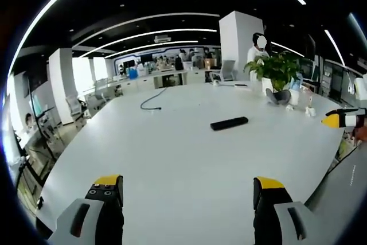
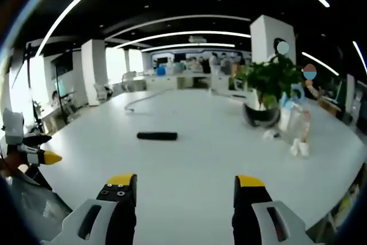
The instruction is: Press the specified remote control buttons in sequence, fully releasing each button before pressing the next.
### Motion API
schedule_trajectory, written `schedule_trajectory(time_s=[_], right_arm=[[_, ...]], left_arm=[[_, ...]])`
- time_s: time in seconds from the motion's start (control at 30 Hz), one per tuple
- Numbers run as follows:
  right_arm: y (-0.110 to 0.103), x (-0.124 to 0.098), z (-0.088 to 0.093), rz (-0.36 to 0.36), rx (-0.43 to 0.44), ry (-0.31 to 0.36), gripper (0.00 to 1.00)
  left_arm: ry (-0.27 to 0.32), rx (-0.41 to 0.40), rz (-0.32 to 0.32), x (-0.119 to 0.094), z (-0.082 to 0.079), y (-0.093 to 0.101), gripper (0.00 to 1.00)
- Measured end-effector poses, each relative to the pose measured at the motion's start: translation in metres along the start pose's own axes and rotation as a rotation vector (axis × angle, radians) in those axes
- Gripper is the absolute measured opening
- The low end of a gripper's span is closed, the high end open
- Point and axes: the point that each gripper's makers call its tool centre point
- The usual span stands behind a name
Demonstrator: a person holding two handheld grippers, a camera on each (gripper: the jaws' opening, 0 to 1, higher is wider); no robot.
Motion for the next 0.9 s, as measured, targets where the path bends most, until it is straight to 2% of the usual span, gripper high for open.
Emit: schedule_trajectory(time_s=[0.9], right_arm=[[-0.0023, 0.0003, 0.0026, -0.01, -0.008, -0.013, 0.64]], left_arm=[[-0.002, 0.002, -0.013, -0.0002, 0.0005, -0.0033, 0.97]])
Point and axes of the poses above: the point that each gripper's makers call its tool centre point, and the gripper's own axes: x roughly forward along the fingers, y roughly to its right, z roughly out of its underside, and after that the axes turned 11 degrees about y, right-handed
